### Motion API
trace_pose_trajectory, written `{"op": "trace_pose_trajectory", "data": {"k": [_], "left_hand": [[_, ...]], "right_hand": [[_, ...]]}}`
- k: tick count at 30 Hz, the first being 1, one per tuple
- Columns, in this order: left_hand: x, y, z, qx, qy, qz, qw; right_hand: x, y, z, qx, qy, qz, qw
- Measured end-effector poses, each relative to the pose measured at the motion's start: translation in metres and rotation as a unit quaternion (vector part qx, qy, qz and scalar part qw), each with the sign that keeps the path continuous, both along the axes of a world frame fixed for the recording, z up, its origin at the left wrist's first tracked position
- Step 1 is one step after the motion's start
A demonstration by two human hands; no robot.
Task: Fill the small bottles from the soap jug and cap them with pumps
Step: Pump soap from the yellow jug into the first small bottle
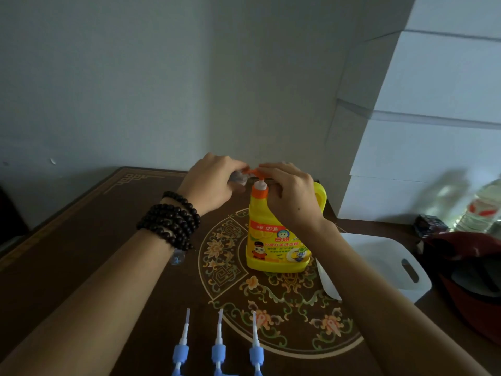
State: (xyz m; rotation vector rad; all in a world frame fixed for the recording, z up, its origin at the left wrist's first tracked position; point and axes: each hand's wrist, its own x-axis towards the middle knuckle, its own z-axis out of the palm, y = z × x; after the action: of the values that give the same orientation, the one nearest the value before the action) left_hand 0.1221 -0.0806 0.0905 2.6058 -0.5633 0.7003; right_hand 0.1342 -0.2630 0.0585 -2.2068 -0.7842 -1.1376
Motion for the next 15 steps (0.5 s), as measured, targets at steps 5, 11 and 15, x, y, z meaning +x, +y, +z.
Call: {"op": "trace_pose_trajectory", "data": {"k": [5, 11, 15], "left_hand": [[0.002, 0.000, -0.003, 0.004, -0.029, 0.012, 0.999], [0.006, 0.001, -0.016, 0.000, -0.023, -0.004, 1.000], [0.008, 0.003, -0.025, -0.023, -0.018, -0.009, 1.000]], "right_hand": [[0.000, 0.003, 0.000, 0.038, -0.025, 0.010, 0.999], [0.004, 0.003, -0.007, 0.055, -0.035, 0.029, 0.997], [0.002, 0.007, -0.012, 0.057, -0.025, 0.028, 0.998]]}}
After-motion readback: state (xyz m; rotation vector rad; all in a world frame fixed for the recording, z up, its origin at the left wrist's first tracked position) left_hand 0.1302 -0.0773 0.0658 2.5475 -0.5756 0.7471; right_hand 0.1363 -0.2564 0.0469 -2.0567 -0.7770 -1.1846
